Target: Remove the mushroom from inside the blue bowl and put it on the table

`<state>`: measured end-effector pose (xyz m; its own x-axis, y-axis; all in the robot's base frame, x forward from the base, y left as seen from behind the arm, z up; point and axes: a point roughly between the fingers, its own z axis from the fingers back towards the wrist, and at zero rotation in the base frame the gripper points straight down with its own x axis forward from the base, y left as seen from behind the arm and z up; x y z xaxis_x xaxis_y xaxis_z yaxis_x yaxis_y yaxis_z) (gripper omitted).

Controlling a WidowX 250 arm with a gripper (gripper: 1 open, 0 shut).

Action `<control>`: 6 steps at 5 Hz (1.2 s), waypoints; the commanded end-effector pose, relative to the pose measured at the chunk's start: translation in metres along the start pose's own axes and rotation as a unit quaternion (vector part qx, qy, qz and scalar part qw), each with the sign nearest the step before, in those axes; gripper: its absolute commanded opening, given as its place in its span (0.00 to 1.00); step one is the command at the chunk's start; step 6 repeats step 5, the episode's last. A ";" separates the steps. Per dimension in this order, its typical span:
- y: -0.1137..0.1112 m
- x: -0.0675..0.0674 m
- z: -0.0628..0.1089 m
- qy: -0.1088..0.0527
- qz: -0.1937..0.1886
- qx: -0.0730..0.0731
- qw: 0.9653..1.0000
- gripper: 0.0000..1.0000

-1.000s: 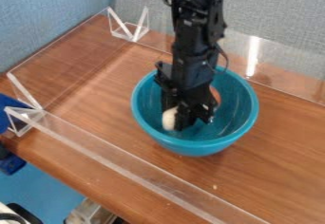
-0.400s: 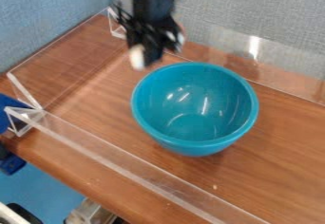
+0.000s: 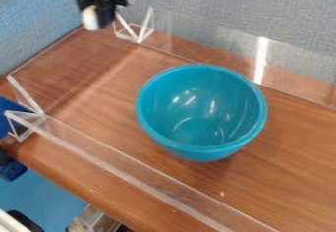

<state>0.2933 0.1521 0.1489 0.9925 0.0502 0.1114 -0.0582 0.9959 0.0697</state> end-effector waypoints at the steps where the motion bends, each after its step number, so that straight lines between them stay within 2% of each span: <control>1: 0.029 0.008 0.003 -0.015 0.018 0.016 1.000 0.00; 2: 0.040 0.010 -0.015 -0.001 0.024 0.020 1.000 0.00; 4: 0.041 0.017 -0.050 0.023 0.020 0.022 0.999 0.00; 5: 0.036 0.024 -0.063 0.029 0.017 0.022 0.999 0.00; 6: 0.036 0.024 -0.063 0.029 0.017 0.022 0.999 0.00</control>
